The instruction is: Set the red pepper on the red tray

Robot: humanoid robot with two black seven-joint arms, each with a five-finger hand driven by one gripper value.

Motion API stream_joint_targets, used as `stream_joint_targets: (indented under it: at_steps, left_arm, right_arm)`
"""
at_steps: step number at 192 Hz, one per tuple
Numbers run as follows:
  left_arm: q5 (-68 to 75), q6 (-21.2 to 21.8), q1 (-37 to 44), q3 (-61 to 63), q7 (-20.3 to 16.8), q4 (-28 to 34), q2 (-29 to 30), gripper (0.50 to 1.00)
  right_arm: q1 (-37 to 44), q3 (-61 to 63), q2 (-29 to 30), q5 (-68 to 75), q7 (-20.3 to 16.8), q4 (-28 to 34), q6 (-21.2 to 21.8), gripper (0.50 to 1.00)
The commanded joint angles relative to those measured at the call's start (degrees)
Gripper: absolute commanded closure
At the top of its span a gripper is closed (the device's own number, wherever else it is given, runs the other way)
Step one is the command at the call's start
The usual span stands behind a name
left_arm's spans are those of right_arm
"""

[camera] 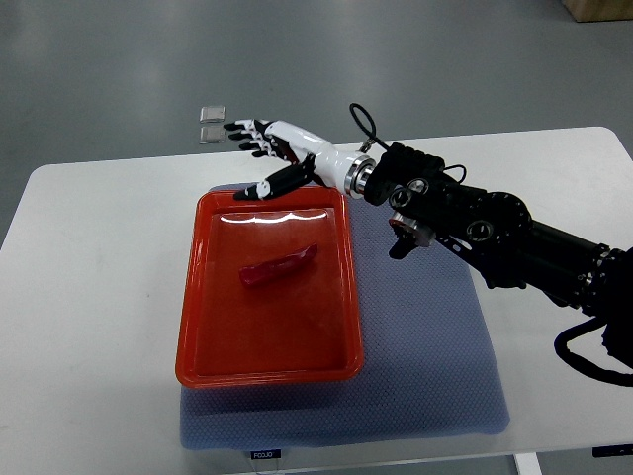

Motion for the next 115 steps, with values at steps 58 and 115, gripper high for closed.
stream_joint_targets:
  at_steps: [58,115]
  left_arm:
    - [0.0,0.0,0.0,0.1,0.0,-0.4,0.0,0.500]
    - [0.0,0.0,0.0,0.2,0.0,-0.3,0.0,0.500]
  right_arm:
    - [-16.5,33.6,-3.0,31.0,0.1,-0.2,3.6,0.587]
    - [-21.9,35.3,-2.1,32.5,0.1,-0.1,6.9,0.585]
